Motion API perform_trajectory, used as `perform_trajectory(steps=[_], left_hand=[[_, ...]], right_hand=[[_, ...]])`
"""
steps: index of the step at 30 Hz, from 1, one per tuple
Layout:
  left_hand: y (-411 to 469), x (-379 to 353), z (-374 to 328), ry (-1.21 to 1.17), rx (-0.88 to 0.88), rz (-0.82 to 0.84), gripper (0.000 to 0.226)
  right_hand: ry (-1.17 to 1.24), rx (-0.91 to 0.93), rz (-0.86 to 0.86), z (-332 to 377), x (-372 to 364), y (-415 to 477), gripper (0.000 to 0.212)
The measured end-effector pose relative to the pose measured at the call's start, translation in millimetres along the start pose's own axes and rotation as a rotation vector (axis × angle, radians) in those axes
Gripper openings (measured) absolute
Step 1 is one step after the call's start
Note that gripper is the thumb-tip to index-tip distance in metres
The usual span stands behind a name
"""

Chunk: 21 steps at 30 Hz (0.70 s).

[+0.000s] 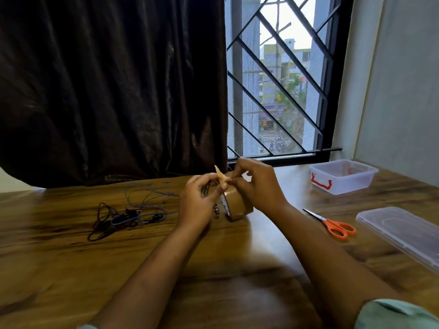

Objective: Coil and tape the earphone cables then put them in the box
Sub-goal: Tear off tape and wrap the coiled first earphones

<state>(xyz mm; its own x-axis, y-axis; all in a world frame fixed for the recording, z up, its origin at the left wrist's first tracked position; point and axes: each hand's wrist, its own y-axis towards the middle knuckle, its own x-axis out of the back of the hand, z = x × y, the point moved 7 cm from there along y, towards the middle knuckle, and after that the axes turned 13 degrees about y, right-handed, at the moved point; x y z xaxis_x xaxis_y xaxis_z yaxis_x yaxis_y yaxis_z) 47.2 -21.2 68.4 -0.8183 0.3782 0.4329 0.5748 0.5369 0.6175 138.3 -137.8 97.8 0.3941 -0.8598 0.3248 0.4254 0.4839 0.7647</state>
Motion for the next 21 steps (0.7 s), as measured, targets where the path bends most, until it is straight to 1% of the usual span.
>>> perform_trajectory(steps=[3, 6, 7, 8, 10, 11, 12, 15, 18, 20, 21], left_hand=[[0, 5, -2, -0.077, -0.007, -0.025, 0.013], [2, 9, -5, -0.094, -0.014, -0.058, 0.005], [3, 11, -6, -0.086, -0.019, -0.083, 0.005], [4, 13, -8, -0.079, -0.030, -0.111, 0.007], [4, 18, -11, -0.071, -0.055, -0.170, 0.007], [4, 20, -13, -0.068, -0.073, -0.195, 0.008], [4, 22, -16, -0.063, -0.096, -0.214, 0.008], [3, 26, -22, -0.081, -0.164, -0.251, 0.006], [2, 29, -24, -0.125, -0.187, -0.242, 0.008], [2, 28, -20, -0.150, -0.162, -0.199, 0.009], [3, 26, -17, -0.164, -0.143, -0.171, 0.009]], right_hand=[[-0.004, 0.029, 0.001, 5, 0, -1, 0.017], [-0.054, 0.091, -0.027, 14, 2, -2, 0.012], [-0.068, 0.118, -0.036, 19, 2, -3, 0.010], [-0.093, 0.154, -0.048, 25, 2, -5, 0.014], [-0.166, 0.238, -0.065, 36, 1, -10, 0.028], [-0.206, 0.273, -0.073, 41, 0, -11, 0.030], [-0.248, 0.301, -0.082, 46, -1, -12, 0.029], [-0.378, 0.358, -0.128, 52, -1, -12, 0.015], [-0.498, 0.438, -0.111, 55, -6, -13, 0.014], [-0.492, 0.438, -0.098, 53, -7, -11, 0.018], [-0.448, 0.401, -0.091, 52, -6, -10, 0.018]])
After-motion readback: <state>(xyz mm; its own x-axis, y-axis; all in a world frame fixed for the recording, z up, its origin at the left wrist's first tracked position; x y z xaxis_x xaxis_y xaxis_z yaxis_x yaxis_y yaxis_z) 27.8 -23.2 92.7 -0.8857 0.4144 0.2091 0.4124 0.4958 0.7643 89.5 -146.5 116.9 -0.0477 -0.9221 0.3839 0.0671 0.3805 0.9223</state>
